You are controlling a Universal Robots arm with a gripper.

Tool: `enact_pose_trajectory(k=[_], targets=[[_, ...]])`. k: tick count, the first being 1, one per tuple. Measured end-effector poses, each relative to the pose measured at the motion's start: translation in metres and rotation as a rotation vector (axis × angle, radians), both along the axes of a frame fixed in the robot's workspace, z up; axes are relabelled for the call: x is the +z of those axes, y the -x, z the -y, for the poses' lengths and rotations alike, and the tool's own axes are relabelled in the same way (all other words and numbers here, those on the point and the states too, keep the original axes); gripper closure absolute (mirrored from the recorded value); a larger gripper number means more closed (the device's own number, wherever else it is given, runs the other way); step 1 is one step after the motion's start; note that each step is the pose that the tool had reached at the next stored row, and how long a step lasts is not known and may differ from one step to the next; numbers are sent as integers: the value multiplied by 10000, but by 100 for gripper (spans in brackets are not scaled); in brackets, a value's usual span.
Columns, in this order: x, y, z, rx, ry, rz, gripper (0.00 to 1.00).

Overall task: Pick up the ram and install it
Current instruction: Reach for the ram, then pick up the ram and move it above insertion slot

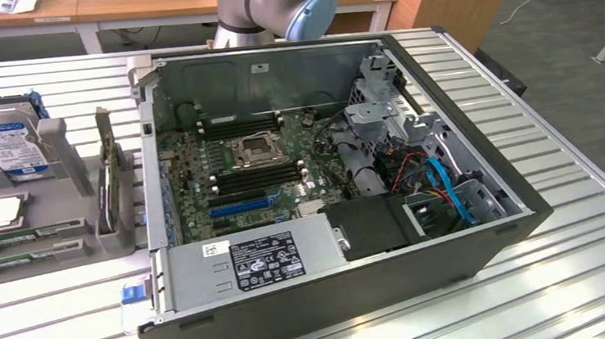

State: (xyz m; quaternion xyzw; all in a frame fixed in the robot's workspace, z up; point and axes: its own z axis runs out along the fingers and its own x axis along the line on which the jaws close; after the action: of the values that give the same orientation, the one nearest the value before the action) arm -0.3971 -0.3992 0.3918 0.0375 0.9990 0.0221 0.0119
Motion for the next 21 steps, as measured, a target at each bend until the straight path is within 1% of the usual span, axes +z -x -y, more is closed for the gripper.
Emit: enact_pose_trajectory(k=[5, 14, 21], targets=[[0, -1, 24, 1, 1, 0, 90], [0, -1, 88, 1, 0, 0, 90], [0, -1, 92, 2, 0, 1, 90]])
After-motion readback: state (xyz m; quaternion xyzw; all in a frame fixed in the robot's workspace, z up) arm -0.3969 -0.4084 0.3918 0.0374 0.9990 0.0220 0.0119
